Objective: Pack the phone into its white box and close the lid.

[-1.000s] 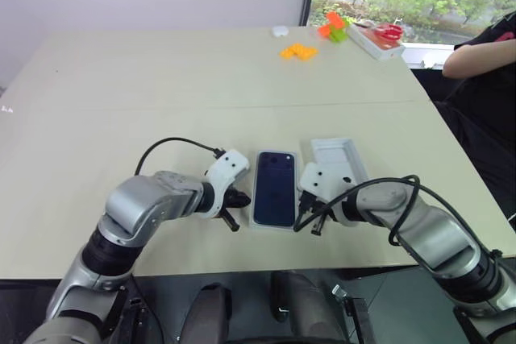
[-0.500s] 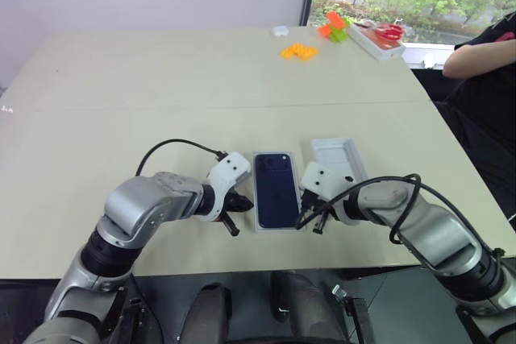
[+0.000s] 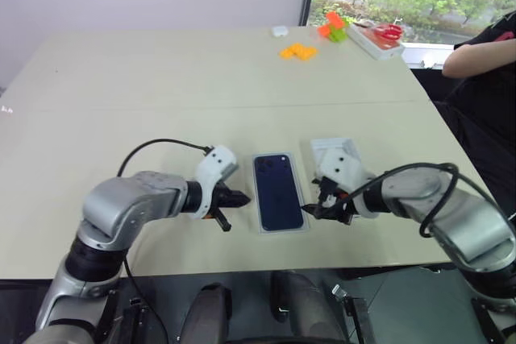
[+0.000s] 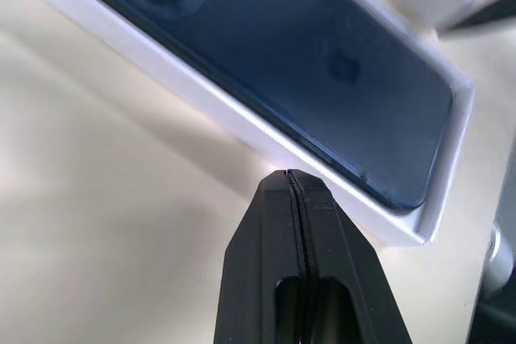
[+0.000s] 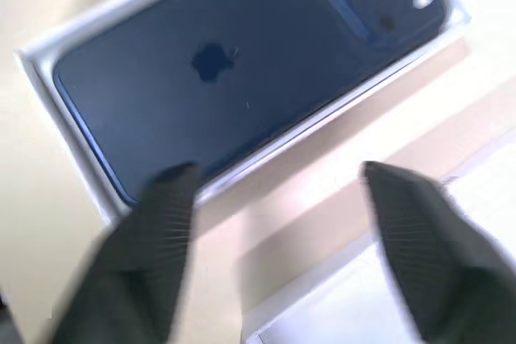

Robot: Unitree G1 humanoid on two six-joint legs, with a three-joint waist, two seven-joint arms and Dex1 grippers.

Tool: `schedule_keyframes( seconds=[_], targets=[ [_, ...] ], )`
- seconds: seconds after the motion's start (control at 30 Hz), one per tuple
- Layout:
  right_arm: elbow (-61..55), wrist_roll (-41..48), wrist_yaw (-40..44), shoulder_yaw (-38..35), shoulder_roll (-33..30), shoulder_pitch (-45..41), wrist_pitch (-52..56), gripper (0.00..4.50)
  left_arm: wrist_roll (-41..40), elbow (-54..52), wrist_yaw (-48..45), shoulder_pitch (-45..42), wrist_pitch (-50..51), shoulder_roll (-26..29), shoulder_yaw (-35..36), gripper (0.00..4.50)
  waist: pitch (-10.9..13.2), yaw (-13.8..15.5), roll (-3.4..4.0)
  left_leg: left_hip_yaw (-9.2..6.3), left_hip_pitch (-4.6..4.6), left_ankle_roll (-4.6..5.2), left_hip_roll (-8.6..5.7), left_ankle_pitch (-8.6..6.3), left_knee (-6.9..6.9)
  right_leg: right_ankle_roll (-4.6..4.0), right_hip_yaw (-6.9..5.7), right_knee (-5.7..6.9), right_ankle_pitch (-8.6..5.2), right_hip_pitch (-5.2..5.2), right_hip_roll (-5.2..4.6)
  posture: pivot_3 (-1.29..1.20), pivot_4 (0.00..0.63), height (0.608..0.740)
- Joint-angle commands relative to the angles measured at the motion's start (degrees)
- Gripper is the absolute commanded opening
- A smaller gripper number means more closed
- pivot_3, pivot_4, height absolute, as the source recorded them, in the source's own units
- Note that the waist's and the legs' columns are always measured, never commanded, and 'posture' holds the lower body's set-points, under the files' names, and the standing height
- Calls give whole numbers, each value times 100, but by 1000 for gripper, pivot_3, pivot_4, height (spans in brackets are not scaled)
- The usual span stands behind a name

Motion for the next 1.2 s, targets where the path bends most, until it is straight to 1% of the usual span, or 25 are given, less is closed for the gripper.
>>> schedule_keyframes(
  seconds=[0.03, 0.13, 0.17, 0.23, 0.27, 0.33, 0.4, 0.53, 0.7, 0.8, 0.87, 0.93, 0.97, 1.1, 1.17, 1.2],
  targets=[
    [-92, 266, -220, -575, 127, -256, 823, 3354, 168, -372, -436, 460, -1222, 396, 409, 0, 0, 12, 0, -1, 1, 0, 0, 0, -1, -2, 0, 1, 1, 0, 0, 0, 150, 740],
    [95, 256, -554, -578, 294, -396, 1443, 3354, 305, -440, -855, 892, -2150, 684, 554, 0, 0, 30, 0, 0, 0, 0, 2, 0, -1, -7, -1, 0, 2, 0, 0, 0, 150, 740],
    [238, 240, -716, -565, 391, -411, 1544, 3354, 438, -477, -1042, 1089, -2730, 705, 612, 0, 0, 32, 0, 1, 0, 0, 2, 0, -1, -22, -1, -1, -7, 0, -1, 0, 150, 740],
    [486, 299, -979, -570, 562, -406, 1611, 3354, 594, -518, -1463, 1525, -4007, 545, 808, 0, -1, 36, 1, 5, 0, 0, 1, 0, 0, -26, 1, -2, -10, 0, -3, 0, 150, 740],
    [546, 345, -1069, -563, 593, -409, 1615, 3354, 677, -510, -1615, 1675, -4467, 507, 842, 0, -1, 37, 1, 8, -1, 0, 2, 0, 0, -28, 4, -5, -10, 0, -5, 0, 150, 740],
    [695, 394, -1340, -475, 619, -426, 1615, 3354, 682, -559, -2141, 1969, -4820, 776, 733, 0, -1, 43, 0, 9, -10, 0, 1, 0, 0, -29, 5, -7, -10, -5, -7, 0, 150, 740],
    [854, 434, -1620, -420, 689, -455, 1615, 3354, 543, -566, -2475, 2084, -4888, 944, 652, 0, -1, 35, 0, 10, -13, 0, 0, 0, 0, -27, 6, -9, -9, -5, -6, 0, 150, 740],
    [1027, 707, -2002, -469, 834, -483, 1615, 3354, 369, -530, -2716, 2094, -4880, 1057, 540, 0, -1, 22, 1, 10, -20, 1, 1, 0, 1, -15, 6, -8, -16, -4, -4, 0, 150, 740],
    [1236, 1101, -2535, -616, 1034, -426, 1615, 3354, 521, -584, -2795, 2239, -5033, 1140, 372, 0, -1, -3, 2, 12, -27, 8, 7, -4, 0, 0, 8, -8, -5, -5, 2, 0, 150, 740],
    [1364, 1360, -2867, -739, 1137, -425, 1615, 2529, 521, -537, -2683, 2205, -5044, 1091, 357, 0, -1, 4, 2, 9, -25, 8, 10, -4, 1, 2, 6, -7, -6, -5, 4, 0, 150, 740],
    [1404, 1585, -3048, -815, 1149, -437, 1615, 1554, 501, -496, -2648, 2178, -5039, 1075, 363, 0, -1, 4, 2, 10, -25, 8, 9, -4, 1, 5, 7, -7, -8, -4, 5, 0, 150, 740],
    [1459, 1834, -3257, -926, 1138, -483, 1615, 453, 486, -469, -2621, 2169, -5037, 1066, 374, 0, -1, 2, 2, 10, -25, 8, 10, -4, 1, 4, 6, -7, -5, -5, 5, 0, 150, 740],
    [1509, 1959, -3371, -1005, 1135, -533, 1615, 46, 483, -450, -2598, 2165, -5037, 1057, 386, 0, -1, -1, 2, 10, -25, 8, 10, -5, 1, 5, 6, -8, -5, -5, 5, 0, 150, 740],
    [1683, 2489, -3841, -1267, 1099, -719, 1615, 46, 424, -382, -2484, 2165, -5033, 1008, 495, 0, -1, -4, 2, 14, -27, 9, 11, -5, 0, 4, 10, -7, -5, -5, 7, 0, 150, 740],
    [1522, 2652, -3870, -1592, 1196, -958, 1615, 46, 344, -259, -2316, 2153, -5011, 932, 719, 0, 0, -6, 5, 14, -28, 9, 13, -5, 0, 4, 10, -7, -4, -6, 8, 0, 150, 740],
    [1332, 3057, -3651, -1905, 1372, -1051, 1615, 46, 311, -77, -2154, 2134, -4980, 865, 913, 0, 0, -7, 5, 15, -28, 9, 14, -5, 0, 5, 11, -6, -4, -10, 8, 0, 150, 740]
  ],
)
